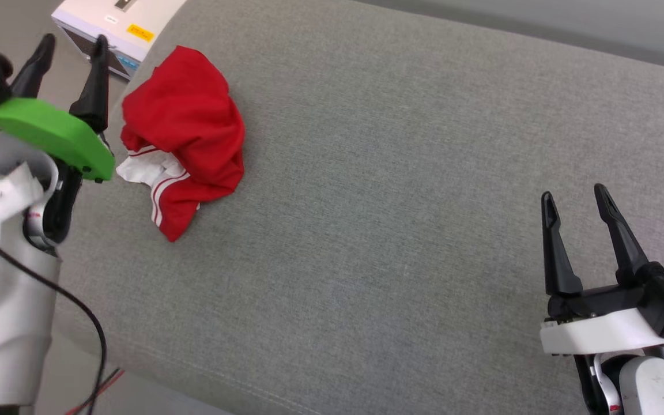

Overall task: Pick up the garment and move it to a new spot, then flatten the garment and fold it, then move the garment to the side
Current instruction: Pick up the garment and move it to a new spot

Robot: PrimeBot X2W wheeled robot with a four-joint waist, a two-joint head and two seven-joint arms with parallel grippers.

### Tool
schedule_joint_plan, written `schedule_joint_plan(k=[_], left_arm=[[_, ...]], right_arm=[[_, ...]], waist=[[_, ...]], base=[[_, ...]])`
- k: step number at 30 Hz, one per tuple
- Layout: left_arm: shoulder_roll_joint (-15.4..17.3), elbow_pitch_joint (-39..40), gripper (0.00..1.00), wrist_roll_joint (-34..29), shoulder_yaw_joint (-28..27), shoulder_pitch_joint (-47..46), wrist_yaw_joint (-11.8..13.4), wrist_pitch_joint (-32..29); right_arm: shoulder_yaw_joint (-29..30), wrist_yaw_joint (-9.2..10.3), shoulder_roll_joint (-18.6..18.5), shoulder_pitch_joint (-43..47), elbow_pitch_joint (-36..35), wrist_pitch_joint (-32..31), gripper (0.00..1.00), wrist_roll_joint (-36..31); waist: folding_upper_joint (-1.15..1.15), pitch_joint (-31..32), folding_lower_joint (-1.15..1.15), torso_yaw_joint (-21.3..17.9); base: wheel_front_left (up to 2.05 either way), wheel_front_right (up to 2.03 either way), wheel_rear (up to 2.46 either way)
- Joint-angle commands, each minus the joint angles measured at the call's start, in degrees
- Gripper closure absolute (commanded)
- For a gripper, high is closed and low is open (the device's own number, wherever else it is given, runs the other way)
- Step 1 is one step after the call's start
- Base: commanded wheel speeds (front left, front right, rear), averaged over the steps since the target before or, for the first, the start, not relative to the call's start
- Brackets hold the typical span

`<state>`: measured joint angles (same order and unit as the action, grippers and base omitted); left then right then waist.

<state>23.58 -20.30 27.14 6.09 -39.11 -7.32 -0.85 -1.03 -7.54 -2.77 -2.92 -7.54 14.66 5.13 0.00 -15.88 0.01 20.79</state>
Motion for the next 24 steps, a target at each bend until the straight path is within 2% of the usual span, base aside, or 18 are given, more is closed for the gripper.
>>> schedule_joint_plan(k=[1,6,11,16,24], left_arm=[[2.2,-0.8,0.0,3.4,2.6,-1.9,-0.1,-4.8],[9.7,-1.3,0.0,13.1,12.5,-6.8,-0.2,-21.5],[14.1,-2.0,0.0,18.9,20.1,-9.9,-0.2,-33.0],[15.4,-6.1,0.0,22.8,25.2,-12.2,-0.2,-39.3],[13.8,-14.5,0.0,25.1,32.5,-12.8,-0.2,-43.6]], right_arm=[[0.0,0.05,-0.1,-1.3,-0.5,0.3,0.0,-0.5],[0.0,0.05,-0.1,-2.4,-0.9,0.3,0.0,-0.8],[-0.2,0.05,-0.1,-3.8,-1.1,0.3,0.0,-1.4],[-0.1,0.05,-0.3,-5.7,-1.1,0.3,0.0,-2.0],[-0.4,0.05,-1.0,-8.2,-1.2,0.3,0.0,-2.3]], waist=[[0.0,-3.2,-0.01,-2.6],[0.0,-5.8,-0.01,-4.3],[0.0,-9.0,-0.01,-5.8],[0.0,-12.6,-0.01,-7.1],[0.0,-16.7,-0.01,-8.8]], base=[[0.0,0.0,0.0],[0.0,0.0,0.0],[0.0,0.0,0.0],[0.0,0.0,0.0],[0.0,0.0,0.0]])
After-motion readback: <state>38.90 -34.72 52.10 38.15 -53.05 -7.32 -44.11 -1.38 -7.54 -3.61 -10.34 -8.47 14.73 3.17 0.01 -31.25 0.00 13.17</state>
